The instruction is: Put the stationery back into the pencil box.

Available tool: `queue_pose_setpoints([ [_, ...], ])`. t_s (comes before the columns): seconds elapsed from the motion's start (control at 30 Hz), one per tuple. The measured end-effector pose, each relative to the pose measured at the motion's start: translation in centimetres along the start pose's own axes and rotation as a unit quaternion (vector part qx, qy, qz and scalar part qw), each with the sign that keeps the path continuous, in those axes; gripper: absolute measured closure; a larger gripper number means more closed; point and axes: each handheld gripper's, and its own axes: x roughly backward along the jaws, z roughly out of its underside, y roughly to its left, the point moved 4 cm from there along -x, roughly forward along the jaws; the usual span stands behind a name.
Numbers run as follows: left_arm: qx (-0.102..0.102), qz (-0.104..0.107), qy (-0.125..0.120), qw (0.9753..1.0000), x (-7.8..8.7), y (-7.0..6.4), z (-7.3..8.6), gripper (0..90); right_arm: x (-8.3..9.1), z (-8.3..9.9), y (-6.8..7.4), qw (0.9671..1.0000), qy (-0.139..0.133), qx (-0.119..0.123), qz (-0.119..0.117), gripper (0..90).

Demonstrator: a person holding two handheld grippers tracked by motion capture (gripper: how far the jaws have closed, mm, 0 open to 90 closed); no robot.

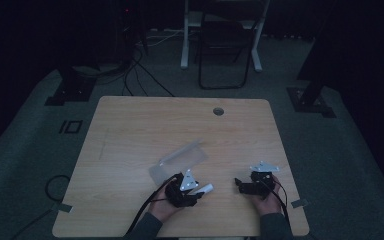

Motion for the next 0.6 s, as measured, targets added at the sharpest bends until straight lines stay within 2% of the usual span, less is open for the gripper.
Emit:
queue_pose_setpoints([
  [0.6, -0.011, 0.001, 0.023, 0.9997, -0.84, -0.47, 0.70, 66.3, 0.00, 0.00, 0.00, 1.0000, 0.000, 0.000, 0.000, 10.9],
])
